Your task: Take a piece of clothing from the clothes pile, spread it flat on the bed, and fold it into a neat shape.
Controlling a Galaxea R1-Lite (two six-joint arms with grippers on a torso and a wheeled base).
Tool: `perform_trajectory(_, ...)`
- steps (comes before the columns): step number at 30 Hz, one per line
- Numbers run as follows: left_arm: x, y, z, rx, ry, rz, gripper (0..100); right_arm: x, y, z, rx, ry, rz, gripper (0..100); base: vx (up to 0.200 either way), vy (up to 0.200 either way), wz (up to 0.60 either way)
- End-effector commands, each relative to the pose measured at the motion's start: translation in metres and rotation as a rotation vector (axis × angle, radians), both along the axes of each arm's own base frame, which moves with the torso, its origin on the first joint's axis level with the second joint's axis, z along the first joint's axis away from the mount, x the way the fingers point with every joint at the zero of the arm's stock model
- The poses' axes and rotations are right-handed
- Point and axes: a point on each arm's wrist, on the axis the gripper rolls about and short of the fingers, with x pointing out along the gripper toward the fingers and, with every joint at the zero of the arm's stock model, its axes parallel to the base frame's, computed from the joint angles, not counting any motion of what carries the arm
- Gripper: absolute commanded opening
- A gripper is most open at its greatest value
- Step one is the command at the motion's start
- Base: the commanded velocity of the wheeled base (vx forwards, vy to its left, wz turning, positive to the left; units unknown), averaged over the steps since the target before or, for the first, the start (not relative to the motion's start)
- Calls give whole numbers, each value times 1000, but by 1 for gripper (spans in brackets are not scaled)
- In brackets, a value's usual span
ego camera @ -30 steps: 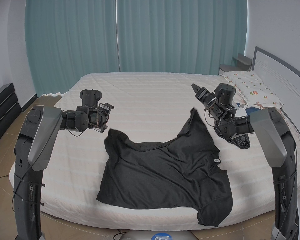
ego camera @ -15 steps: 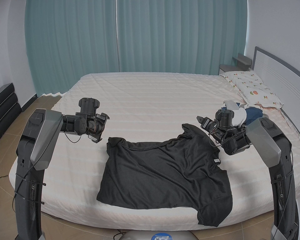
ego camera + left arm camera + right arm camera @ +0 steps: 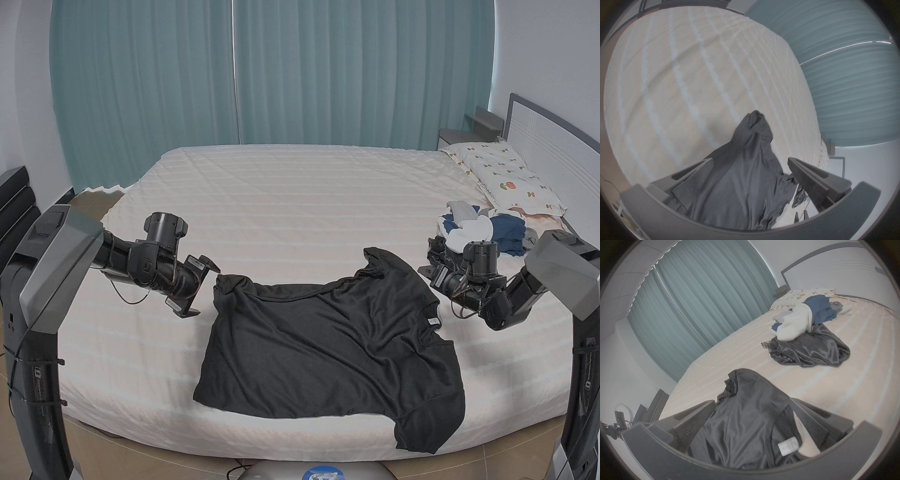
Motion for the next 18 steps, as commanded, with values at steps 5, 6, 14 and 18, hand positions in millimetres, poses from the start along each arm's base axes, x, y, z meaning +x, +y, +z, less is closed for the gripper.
perform_trajectory(5,-37,2,19,-19,14,-38,100,-35,-9,16,23,14,18,100,120,0,0)
perform_trajectory(6,-37,2,19,-19,14,-38,100,-35,-9,16,23,14,18,100,200,0,0)
perform_trajectory(14,-27,0,22,-23,-16,-36,100,-33,-6,4,24,31,30,100,125,0,0)
perform_trajectory(18,-22,-2,14,-15,-9,-47,100,-32,-3,1,25,36,35,100,0,0,0)
